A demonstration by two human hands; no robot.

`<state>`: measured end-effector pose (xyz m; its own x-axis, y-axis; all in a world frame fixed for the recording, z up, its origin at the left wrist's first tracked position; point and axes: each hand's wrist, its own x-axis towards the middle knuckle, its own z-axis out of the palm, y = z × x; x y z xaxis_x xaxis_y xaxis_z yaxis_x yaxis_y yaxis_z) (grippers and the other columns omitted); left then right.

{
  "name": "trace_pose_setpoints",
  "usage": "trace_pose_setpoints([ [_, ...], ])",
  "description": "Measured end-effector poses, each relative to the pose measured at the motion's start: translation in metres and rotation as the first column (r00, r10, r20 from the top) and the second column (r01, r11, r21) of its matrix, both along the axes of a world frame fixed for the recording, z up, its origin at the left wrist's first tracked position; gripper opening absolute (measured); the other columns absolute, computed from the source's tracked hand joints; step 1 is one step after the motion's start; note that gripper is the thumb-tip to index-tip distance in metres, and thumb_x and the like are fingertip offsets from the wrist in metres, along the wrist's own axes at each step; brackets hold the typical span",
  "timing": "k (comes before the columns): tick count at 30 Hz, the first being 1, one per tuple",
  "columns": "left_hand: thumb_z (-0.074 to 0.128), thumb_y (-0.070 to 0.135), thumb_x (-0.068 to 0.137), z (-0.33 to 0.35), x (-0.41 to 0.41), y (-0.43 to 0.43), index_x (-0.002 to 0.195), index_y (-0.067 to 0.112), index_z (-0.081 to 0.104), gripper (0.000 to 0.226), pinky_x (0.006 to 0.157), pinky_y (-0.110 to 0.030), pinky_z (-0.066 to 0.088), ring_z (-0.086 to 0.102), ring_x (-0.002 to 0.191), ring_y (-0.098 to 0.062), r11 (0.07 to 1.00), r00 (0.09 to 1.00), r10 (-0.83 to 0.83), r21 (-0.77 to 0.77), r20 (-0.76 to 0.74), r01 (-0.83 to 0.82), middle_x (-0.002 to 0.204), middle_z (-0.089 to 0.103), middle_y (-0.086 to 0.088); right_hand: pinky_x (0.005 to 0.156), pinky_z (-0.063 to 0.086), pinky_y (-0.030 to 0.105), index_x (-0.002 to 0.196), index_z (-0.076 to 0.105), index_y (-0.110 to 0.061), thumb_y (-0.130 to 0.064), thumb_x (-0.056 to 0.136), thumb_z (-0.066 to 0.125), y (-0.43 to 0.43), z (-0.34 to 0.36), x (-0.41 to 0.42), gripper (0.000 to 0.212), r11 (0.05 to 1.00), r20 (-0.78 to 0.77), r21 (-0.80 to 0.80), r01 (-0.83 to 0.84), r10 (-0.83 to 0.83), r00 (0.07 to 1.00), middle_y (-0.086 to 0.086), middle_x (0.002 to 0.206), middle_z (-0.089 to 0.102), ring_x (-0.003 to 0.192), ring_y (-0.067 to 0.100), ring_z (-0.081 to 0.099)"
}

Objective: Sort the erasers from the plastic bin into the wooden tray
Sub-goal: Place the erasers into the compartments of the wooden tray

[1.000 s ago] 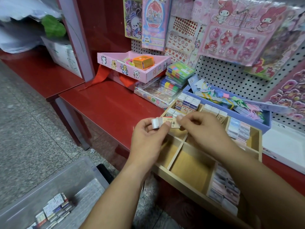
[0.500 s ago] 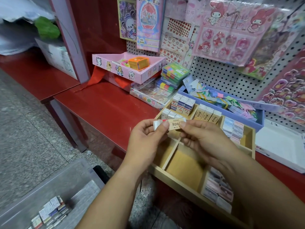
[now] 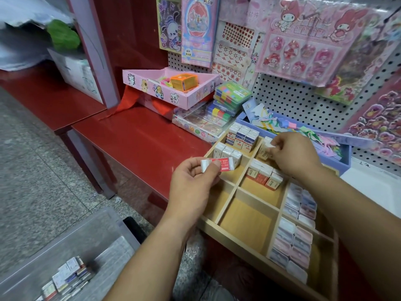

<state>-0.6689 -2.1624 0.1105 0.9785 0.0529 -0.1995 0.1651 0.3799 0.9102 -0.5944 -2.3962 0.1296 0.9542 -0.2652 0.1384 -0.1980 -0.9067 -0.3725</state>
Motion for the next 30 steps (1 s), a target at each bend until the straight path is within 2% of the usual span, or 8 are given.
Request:
trace_pose_setpoints([
  [7,0.071,0.008,0.092,0.0,-0.001,0.0,0.112,-0.005,0.063,0.025,0.089,-0.034,0.059,0.072,0.094,-0.026,1.0,1.0,0.005,0.0,-0.001,-0.005,0.103,0.075,-0.021,0.064,0.042,0.035,0.093,0.057,-0.019,-0.015,0.089,0.068,0.003,-0.016,0.018,0.012,0.976,0.039,-0.217,0.018,-0.009,0.999,0.007,0.09,0.065,0.085,0.032,0.058],
  [12,0.07,0.009,0.092,0.0,0.0,0.003,0.114,-0.006,0.063,0.027,0.087,-0.033,0.06,0.071,0.103,-0.035,1.0,1.0,0.003,0.01,0.002,-0.003,0.103,0.075,-0.022,0.064,0.04,0.034,0.09,0.056,-0.019,-0.029,0.092,0.068,0.008,-0.01,0.012,0.015,0.96,0.049,-0.276,0.036,-0.023,0.999,0.005,0.087,0.064,0.085,0.031,0.058],
  [14,0.071,0.01,0.092,0.0,0.0,0.003,0.114,-0.007,0.062,0.028,0.087,-0.034,0.061,0.071,0.104,-0.036,1.0,1.0,0.006,0.002,0.004,-0.006,0.103,0.075,-0.022,0.063,0.041,0.034,0.085,0.058,-0.02,-0.039,0.094,0.066,0.019,-0.001,0.0,0.022,0.986,0.087,-0.164,-0.013,0.028,0.996,0.001,0.08,0.063,0.08,0.027,0.059],
  [16,0.071,0.01,0.092,0.0,0.0,0.002,0.114,-0.007,0.062,0.029,0.088,-0.035,0.061,0.071,0.103,-0.035,1.0,1.0,0.009,-0.006,0.002,-0.009,0.103,0.074,-0.023,0.058,0.042,0.03,0.08,0.063,-0.022,-0.048,0.096,0.062,0.035,0.012,-0.02,0.031,0.981,0.081,0.129,-0.142,0.132,0.988,-0.003,0.067,0.062,0.065,0.017,0.061],
  [18,0.071,0.01,0.091,0.0,0.0,0.001,0.113,-0.008,0.062,0.029,0.089,-0.035,0.061,0.072,0.1,-0.033,1.0,1.0,0.011,-0.022,0.007,-0.011,0.102,0.074,-0.024,0.055,0.043,0.026,0.08,0.07,-0.02,-0.054,0.095,0.061,0.056,0.025,-0.044,0.038,0.888,0.018,0.387,-0.248,0.262,0.965,0.002,0.065,0.065,0.053,0.012,0.058],
  [21,0.073,0.011,0.089,0.0,-0.001,0.0,0.112,-0.008,0.062,0.032,0.088,-0.035,0.061,0.072,0.093,-0.027,0.999,0.999,-0.001,-0.045,0.035,0.003,0.101,0.074,-0.025,0.057,0.046,0.016,0.086,0.075,-0.019,-0.045,0.087,0.072,0.074,0.03,-0.064,0.026,0.729,-0.017,0.634,-0.257,0.345,0.939,0.009,0.078,0.071,0.059,0.007,0.059],
  [26,0.079,0.019,0.073,0.003,-0.003,0.003,0.109,-0.005,0.064,0.046,0.091,-0.038,0.06,0.072,0.093,-0.026,0.996,0.996,-0.05,-0.071,0.071,0.055,0.103,0.074,-0.025,0.053,0.044,0.017,0.092,0.073,-0.012,-0.022,0.086,0.078,0.072,0.019,-0.071,0.013,0.519,-0.035,0.848,-0.111,0.264,0.964,0.002,0.066,0.067,0.055,0.008,0.056],
  [30,0.078,0.013,0.075,0.003,-0.002,0.004,0.106,-0.001,0.065,0.036,0.087,-0.038,0.061,0.072,0.095,-0.031,0.994,0.995,-0.084,-0.07,0.051,0.088,0.105,0.073,-0.026,0.051,0.041,0.021,0.099,0.073,-0.008,-0.022,0.089,0.074,0.066,0.014,-0.076,0.017,0.454,-0.086,0.89,-0.037,0.247,0.965,0.008,0.068,0.066,0.053,0.012,0.05],
])
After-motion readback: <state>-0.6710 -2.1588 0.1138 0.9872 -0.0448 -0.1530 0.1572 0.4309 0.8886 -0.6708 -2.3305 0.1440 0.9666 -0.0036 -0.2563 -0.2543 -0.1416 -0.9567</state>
